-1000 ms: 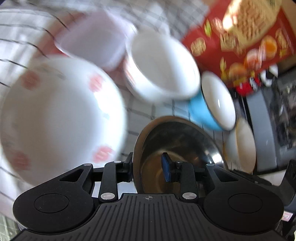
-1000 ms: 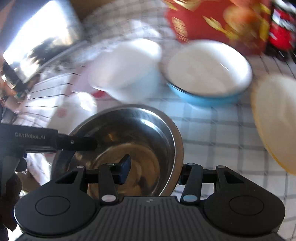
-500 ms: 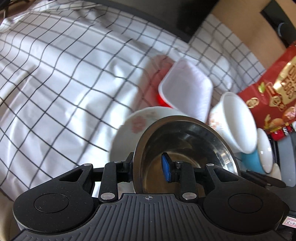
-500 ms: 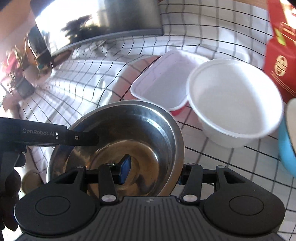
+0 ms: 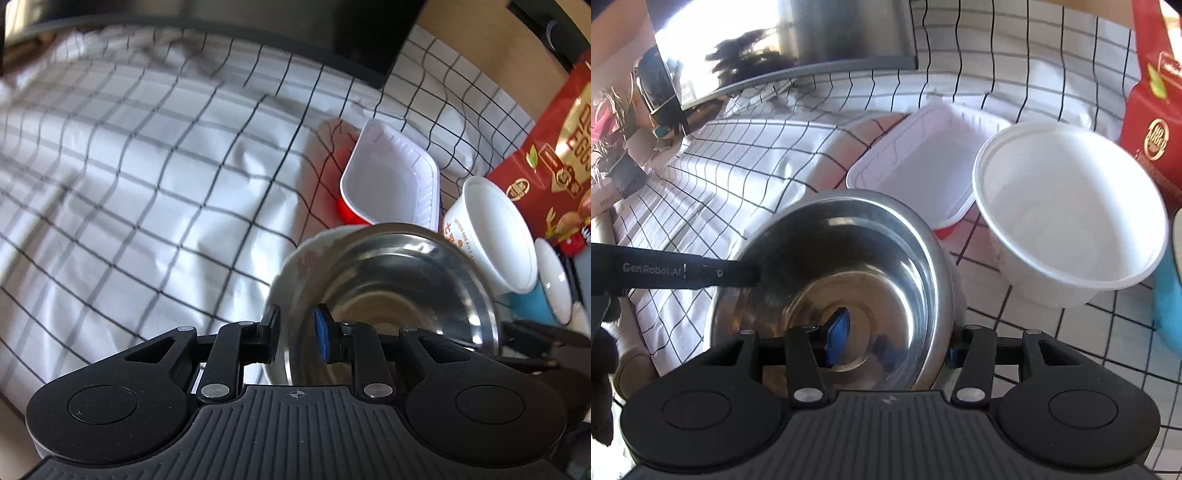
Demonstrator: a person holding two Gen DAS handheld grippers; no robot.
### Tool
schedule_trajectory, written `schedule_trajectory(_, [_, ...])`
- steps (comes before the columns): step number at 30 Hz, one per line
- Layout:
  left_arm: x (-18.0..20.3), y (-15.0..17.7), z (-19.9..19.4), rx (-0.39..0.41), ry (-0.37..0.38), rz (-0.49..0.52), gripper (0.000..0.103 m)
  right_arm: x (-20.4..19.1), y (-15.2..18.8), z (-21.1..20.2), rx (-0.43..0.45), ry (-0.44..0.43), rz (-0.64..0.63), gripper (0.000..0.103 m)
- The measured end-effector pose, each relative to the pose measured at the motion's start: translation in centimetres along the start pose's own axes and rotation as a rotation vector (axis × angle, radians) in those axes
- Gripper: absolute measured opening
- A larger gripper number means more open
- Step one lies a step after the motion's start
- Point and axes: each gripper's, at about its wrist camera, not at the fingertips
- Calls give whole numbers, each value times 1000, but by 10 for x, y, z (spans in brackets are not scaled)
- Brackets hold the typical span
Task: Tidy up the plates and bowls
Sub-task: 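Lift the steel bowl with both grippers and carry it over the pink-flowered plate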
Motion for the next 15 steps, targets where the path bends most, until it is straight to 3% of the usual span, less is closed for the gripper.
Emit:
schedule_trajectory(3, [2,-2,3,-3,-13,38,22,5,1,-11,21,-4,5,52])
schedule_trajectory(9, [5,-4,8,-24,-16,47,21,21,3,-29,91,83,44,67])
schedule_trajectory(15, [8,-6,-6,7,-45,63,25,37,11,-3,6,35,170,68])
Point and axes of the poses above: each gripper's, at about its wrist camera, not at the fingertips, and z roughly the way its jaws point, x to its right, y to its underside
